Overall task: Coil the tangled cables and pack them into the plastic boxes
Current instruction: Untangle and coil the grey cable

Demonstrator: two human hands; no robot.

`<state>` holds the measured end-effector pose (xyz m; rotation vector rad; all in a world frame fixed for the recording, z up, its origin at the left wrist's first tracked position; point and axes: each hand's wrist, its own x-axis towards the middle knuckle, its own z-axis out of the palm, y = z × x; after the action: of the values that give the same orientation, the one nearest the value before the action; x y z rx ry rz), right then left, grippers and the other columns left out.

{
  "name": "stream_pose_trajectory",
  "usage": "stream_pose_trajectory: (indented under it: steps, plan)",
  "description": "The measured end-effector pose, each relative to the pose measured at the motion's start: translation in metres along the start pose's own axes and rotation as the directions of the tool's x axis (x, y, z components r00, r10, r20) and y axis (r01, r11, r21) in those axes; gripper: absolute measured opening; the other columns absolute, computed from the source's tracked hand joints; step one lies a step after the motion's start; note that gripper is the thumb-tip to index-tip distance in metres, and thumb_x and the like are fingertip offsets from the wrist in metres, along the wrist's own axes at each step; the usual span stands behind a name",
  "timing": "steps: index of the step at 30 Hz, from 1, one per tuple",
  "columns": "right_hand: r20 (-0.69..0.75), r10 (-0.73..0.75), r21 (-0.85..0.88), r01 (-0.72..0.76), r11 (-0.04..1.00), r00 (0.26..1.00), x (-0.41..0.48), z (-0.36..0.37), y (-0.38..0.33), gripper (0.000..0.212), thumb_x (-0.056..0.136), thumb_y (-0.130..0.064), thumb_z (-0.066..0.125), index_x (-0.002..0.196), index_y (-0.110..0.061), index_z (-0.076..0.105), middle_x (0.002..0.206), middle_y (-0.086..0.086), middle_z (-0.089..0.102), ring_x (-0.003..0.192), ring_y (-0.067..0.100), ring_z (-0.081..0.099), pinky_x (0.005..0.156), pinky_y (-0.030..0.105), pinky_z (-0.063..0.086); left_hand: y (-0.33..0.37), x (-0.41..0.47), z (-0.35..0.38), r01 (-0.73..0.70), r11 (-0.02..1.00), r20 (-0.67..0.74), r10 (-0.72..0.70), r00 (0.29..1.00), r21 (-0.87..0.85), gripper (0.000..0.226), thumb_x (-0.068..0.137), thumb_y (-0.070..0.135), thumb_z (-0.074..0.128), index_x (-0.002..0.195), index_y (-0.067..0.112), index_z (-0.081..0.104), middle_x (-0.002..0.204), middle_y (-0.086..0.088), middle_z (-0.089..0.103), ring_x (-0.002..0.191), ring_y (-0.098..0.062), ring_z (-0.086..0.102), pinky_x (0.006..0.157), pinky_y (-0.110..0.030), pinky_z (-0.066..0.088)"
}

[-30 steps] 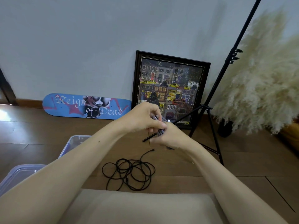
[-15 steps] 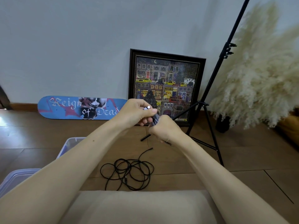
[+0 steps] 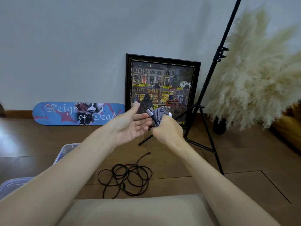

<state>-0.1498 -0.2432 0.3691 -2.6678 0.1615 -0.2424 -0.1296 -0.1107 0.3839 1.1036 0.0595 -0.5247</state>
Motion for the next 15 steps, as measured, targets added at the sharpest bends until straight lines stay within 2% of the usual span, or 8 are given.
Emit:
stream_pose_trajectory:
  steps: [1,5,9,12,15]
  plan:
    - [-0.01,-0.036,-0.031,0.036,0.999,0.999,-0.0002,0.0,0.0003,0.018,0.088,-0.024,0.058,0.093,-0.014,0.044,0.069,-0.005,0.044,0.069,0.022,0.049,0.063,0.03,0.037,0.0008,0.0005,-0.0023,0.029,0.999,0.003,-0.029,1.0,-0.014,0.036,0.093,0.038,0.05,0.088,0.004,0.06,0.078,-0.008,0.064,0.067,-0.013,0.063,0.05,-0.02,0.054]
    - [0.027,-0.229,-0.146,0.23,0.962,0.973,-0.0039,0.0013,0.001,0.024,0.088,-0.021,0.059,0.095,-0.014,0.037,0.069,-0.006,0.04,0.065,0.021,0.044,0.054,0.031,0.031,0.0018,-0.0024,-0.007,0.057,0.988,0.005,-0.059,0.998,0.145,0.015,0.088,0.013,0.059,0.075,0.007,0.061,0.072,-0.006,0.058,0.057,-0.01,0.056,0.049,-0.018,0.052]
    - [0.056,-0.334,-0.207,0.339,0.918,0.941,-0.0047,0.0062,0.0013,0.024,0.088,-0.022,0.058,0.097,-0.015,0.036,0.075,-0.005,0.045,0.073,0.024,0.049,0.058,0.031,0.032,0.0012,-0.0019,-0.0108,0.036,0.943,-0.047,-0.022,0.999,0.329,0.016,0.078,0.018,0.072,0.075,0.006,0.062,0.075,-0.007,0.06,0.065,-0.013,0.052,0.051,-0.019,0.049]
    - [0.077,-0.303,-0.113,0.31,0.944,0.95,-0.0018,0.0064,0.0039,0.022,0.087,-0.019,0.058,0.092,-0.016,0.037,0.07,-0.008,0.039,0.073,0.023,0.045,0.059,0.031,0.031,-0.0003,-0.0004,-0.0089,-0.029,0.932,-0.012,0.035,0.999,0.36,0.014,0.079,0.016,0.072,0.073,0.007,0.063,0.064,-0.002,0.058,0.053,-0.008,0.05,0.047,-0.017,0.046]
    - [0.105,-0.23,0.112,0.219,0.969,0.967,0.0024,0.0077,0.0073,0.018,0.083,-0.016,0.061,0.092,-0.014,0.045,0.07,-0.006,0.045,0.071,0.022,0.046,0.064,0.032,0.036,-0.0014,0.0009,-0.0052,-0.093,0.949,0.025,0.09,0.996,0.3,0.016,0.081,0.013,0.07,0.067,0.009,0.063,0.051,0.004,0.055,0.043,-0.003,0.047,0.043,-0.015,0.043]
